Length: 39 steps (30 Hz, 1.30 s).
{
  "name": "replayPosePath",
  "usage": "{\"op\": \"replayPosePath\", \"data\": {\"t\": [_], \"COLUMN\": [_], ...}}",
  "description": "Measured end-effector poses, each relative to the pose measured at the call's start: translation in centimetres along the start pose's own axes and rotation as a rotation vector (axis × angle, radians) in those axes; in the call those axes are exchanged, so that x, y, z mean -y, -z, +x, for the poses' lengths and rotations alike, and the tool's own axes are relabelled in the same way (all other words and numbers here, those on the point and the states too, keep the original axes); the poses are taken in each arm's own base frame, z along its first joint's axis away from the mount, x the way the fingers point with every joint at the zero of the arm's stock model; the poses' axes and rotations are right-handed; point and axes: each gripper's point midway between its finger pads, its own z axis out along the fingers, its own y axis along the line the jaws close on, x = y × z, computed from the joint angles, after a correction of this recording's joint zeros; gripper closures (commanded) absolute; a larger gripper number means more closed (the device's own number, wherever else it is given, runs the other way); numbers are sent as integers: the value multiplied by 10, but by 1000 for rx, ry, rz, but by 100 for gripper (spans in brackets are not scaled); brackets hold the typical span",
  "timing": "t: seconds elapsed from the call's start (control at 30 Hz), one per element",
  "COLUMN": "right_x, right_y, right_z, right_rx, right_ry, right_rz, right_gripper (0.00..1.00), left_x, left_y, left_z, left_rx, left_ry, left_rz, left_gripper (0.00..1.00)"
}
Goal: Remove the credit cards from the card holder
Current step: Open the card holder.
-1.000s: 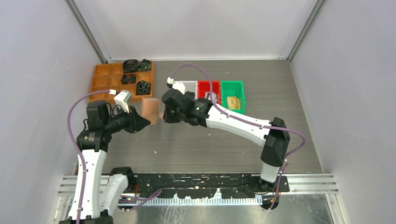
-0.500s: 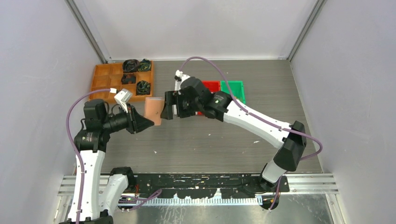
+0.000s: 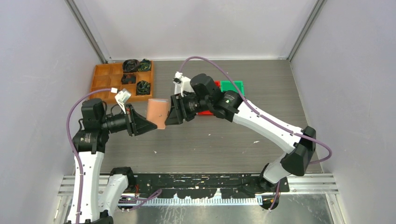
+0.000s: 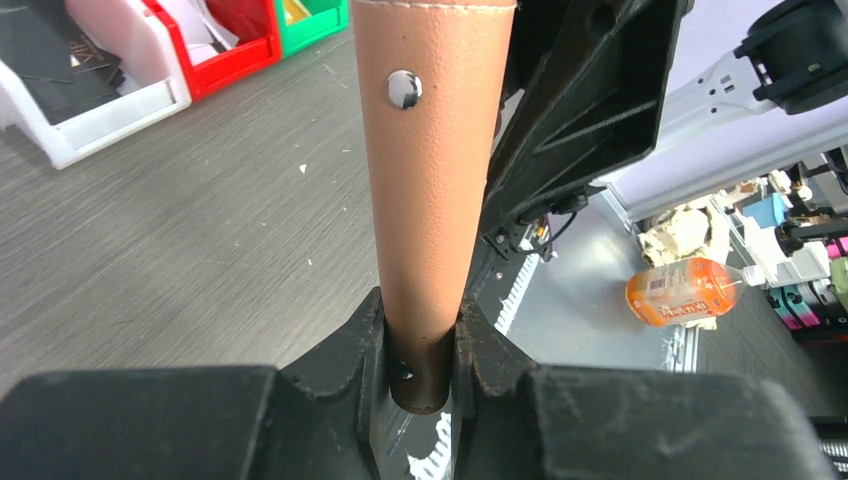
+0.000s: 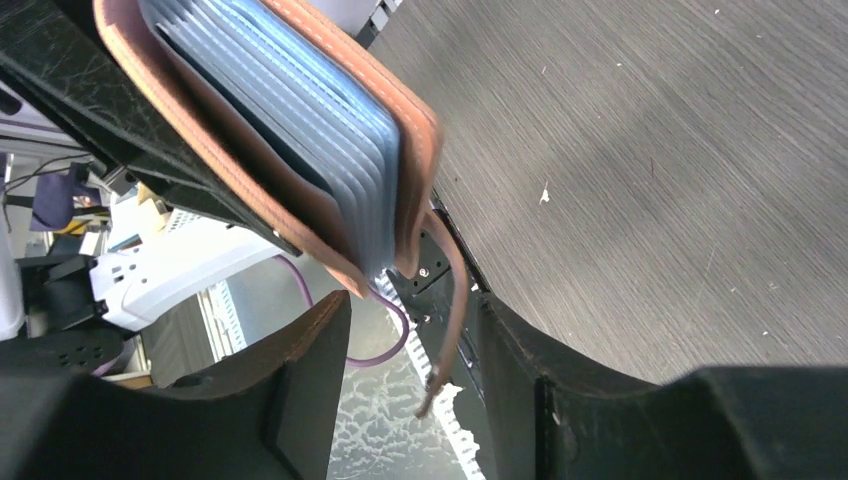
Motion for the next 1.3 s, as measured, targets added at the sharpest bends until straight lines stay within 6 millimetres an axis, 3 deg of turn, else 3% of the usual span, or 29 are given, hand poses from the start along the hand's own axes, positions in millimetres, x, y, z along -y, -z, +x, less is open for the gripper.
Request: {"op": "replayPosePath", "data": {"t": [0.23,0.43,0.57,0.67,0.8,0.9,1.0,1.2,1.3], "right_x": [-9,-15,-21,-23,-24,-24,-21,-17,-19], "right_y": [28,30,31,31,32,32,32,31,29], "right_z": [-9,-11,-12,-11,-12,-13,-13,-10,-8], "right_rx": [46,52,50,45,44,47,51,43,31], "right_ry": [30,43,50,51,50,41,25,16,43], "right_rz": [-52,-83,-114,-127,-134,-134,-116,-50,-12], "right_gripper": [46,50,60,75,90,99,99,99,99], "left_x": [16,24,27,28,29,26,20,6,4], "left_y": [2,4,5,5,5,5,4,2,2], "left_z": [-3,-5,-4,-4,-4,-4,-4,4,6], "left_rx": [0,-1,-2,-3,-4,-2,2,4,1], "left_ry": [3,7,18,21,21,11,-2,5,9], "left_rz": [59,89,100,107,109,98,64,6,5], "left_gripper": [100,100,100,99,71,29,20,16,9]}}
